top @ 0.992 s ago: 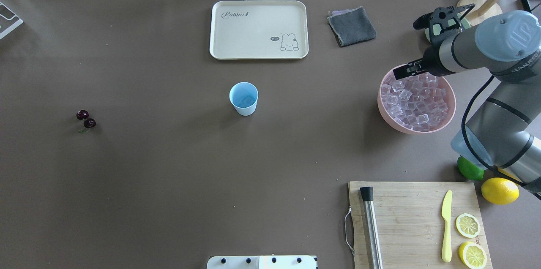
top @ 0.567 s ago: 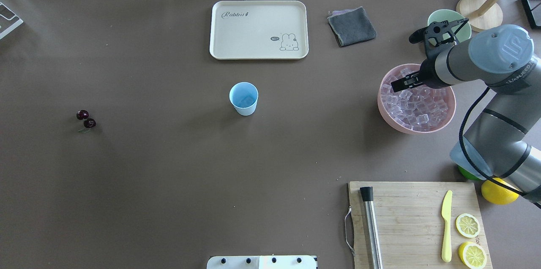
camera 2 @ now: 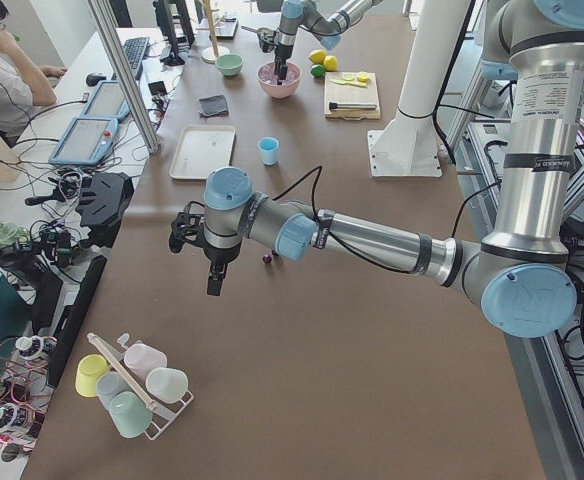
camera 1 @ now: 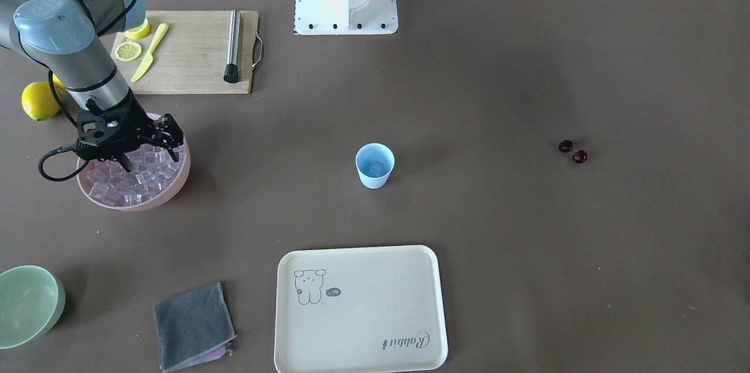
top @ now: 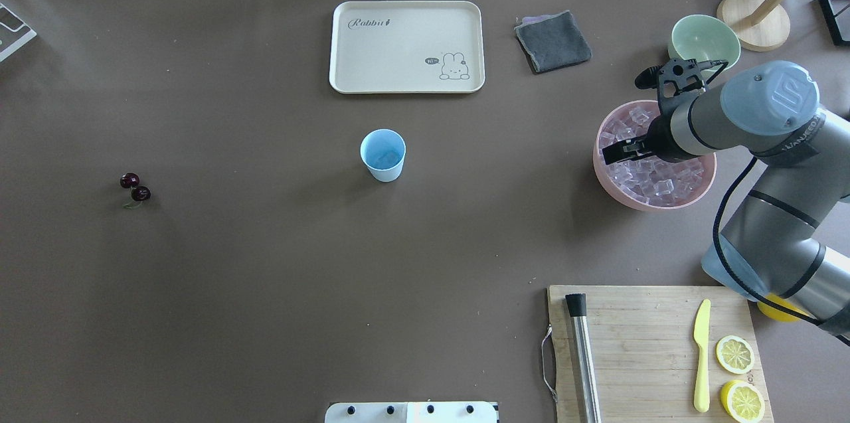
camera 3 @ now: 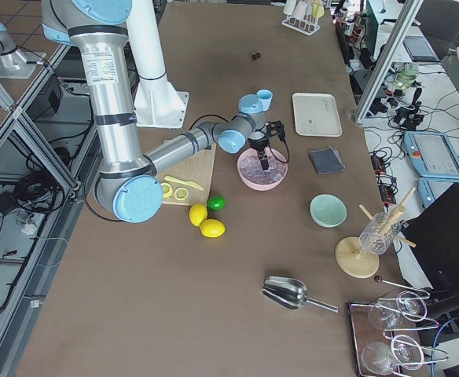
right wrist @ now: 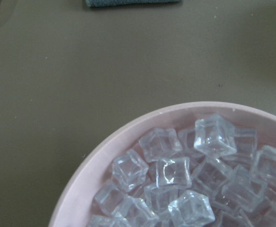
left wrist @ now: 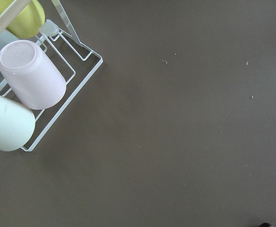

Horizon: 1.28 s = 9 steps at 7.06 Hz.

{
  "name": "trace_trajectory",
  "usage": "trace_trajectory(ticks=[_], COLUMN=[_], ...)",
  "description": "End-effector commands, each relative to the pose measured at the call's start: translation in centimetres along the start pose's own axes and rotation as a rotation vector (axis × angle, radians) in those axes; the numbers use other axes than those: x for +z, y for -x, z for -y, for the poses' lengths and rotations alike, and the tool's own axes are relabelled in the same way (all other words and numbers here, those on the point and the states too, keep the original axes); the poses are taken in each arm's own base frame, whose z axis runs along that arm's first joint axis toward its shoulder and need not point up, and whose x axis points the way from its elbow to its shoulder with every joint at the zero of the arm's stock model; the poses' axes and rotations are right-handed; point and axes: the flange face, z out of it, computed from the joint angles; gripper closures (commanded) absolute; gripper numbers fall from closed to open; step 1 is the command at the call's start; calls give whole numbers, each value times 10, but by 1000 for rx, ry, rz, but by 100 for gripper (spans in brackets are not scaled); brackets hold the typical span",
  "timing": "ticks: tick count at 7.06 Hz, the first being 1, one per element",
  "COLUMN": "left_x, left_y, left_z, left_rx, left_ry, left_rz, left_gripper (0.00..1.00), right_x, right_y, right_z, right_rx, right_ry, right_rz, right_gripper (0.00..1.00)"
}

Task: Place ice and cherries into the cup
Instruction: 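Lower the right gripper and grasp a third ice cube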

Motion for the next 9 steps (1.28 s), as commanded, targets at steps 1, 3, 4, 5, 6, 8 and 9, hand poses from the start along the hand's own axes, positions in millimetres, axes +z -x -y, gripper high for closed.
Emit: trace_trajectory(ticks=[1,3,4,5,6,8,9], left_x=[-5,-10,-9,-9,-9,-9,-9], left_y=[-5,-9,-9,-9,-9,-9,-8], left_z=[0,-3,-4,-4,-4,-3,-3], left_rx=[9,15,15,15,15,15,14], left_ry=[-11,-19,-16,-16,-16,-16,-15], left_rz=[-4,-6,-6,-6,-6,-6,-6], left_gripper=[2,2,2,2,2,2,2], right_x=[8,11,12,12,11,6,-11], right_y=[6,3,3,4,5,4,-3], right_z=[-11,-13,-13,-12,-11,-6,8], right_rx=[40,40,33,31,30,32,52], right_ry=[21,26,28,26,22,11,-12], right_rz=[0,-6,-6,-6,-7,-3,8], right_gripper=[10,49,84,100,100,100,100])
